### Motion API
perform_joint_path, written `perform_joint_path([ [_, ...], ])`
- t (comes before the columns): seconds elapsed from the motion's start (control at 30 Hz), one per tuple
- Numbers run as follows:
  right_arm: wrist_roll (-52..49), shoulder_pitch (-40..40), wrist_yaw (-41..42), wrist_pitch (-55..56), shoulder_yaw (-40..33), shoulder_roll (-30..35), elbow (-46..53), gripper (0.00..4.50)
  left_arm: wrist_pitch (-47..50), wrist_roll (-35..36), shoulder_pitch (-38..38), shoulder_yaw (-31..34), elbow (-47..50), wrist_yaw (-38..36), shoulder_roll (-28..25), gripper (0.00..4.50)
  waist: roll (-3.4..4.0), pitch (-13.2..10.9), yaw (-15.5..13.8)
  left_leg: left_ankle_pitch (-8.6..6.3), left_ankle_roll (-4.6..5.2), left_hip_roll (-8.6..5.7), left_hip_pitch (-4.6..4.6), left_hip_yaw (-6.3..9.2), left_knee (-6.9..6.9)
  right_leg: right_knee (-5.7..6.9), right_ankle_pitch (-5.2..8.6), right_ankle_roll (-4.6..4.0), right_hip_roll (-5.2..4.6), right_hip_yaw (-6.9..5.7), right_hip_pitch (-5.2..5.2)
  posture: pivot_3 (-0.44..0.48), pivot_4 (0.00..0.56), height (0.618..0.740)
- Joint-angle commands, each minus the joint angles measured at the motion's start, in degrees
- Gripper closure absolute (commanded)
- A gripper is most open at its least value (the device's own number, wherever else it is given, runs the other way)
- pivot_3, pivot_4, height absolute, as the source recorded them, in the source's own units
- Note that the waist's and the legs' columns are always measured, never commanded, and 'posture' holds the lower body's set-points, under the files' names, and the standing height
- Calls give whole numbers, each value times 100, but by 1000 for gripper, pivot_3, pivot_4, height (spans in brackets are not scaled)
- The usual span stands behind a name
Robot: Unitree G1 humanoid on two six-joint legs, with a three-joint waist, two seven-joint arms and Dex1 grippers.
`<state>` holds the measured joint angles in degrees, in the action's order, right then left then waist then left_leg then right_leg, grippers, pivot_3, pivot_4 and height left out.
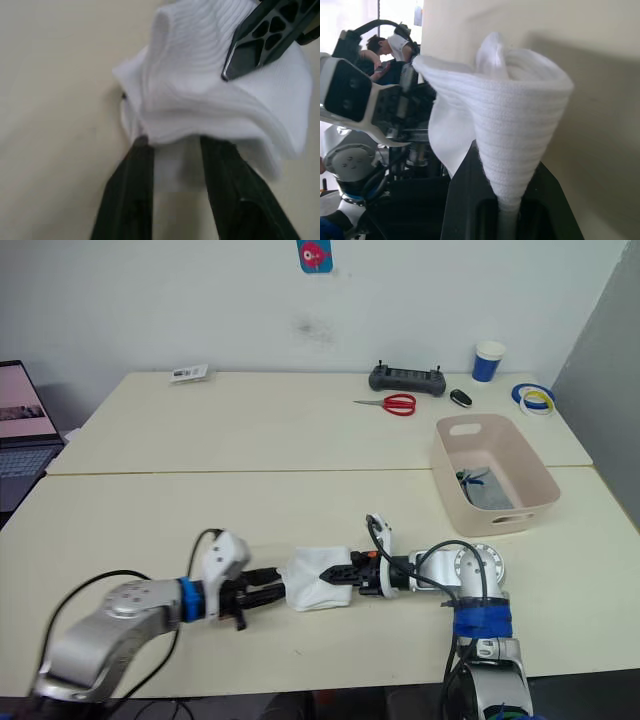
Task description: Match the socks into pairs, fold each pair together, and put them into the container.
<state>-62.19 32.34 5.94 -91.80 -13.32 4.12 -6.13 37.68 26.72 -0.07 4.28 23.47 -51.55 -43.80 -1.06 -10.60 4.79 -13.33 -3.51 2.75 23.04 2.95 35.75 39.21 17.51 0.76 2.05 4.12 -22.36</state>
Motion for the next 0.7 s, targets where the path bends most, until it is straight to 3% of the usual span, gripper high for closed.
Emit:
perform_joint_path([
  [0.03,-123,253,206,39,-261,202,500,4500,272,840,151,945,641,-350,-331,1748,5,-5,-3,0,0,0,4,-1,-4,-10,0,0,-1,-2,0,0,150,740],
  [0.2,-229,542,303,150,-440,364,977,4500,801,1832,-272,1347,1208,-304,-571,145,3,-10,-27,-1,1,-4,34,1,-2,-22,0,3,-7,-6,-19,0,150,740],
  [0.23,-226,564,365,193,-436,429,1084,4500,842,1908,-415,1300,1248,-238,-577,53,3,-10,-30,-1,1,-4,35,2,-2,-22,0,3,-7,-6,-21,0,150,740],
  [0.33,-317,687,547,337,-525,745,1482,4500,920,2043,-1119,1021,1227,31,-478,53,4,-12,-53,-1,1,-4,39,3,-2,-21,0,3,-6,-6,-26,0,150,740],
  [0.5,-605,1239,585,777,-1100,1302,1633,4500,1062,2257,-2417,605,903,758,219,53,5,-13,-120,-1,1,-8,56,-2,13,-18,-7,14,-5,-11,-37,0,150,740],
  [0.6,-83,1702,854,1335,-1104,2230,1433,4500,1074,2268,-3251,260,653,963,642,53,5,-13,-157,-1,1,-9,67,-4,21,-19,-8,16,-5,-11,-45,0,150,740],
  [0.7,1054,1846,1450,2321,-414,3349,1152,4500,928,1939,-3880,-143,318,1029,893,53,3,-12,-220,0,1,-13,96,-8,23,-17,-13,21,-5,-7,-76,0,150,740],
])
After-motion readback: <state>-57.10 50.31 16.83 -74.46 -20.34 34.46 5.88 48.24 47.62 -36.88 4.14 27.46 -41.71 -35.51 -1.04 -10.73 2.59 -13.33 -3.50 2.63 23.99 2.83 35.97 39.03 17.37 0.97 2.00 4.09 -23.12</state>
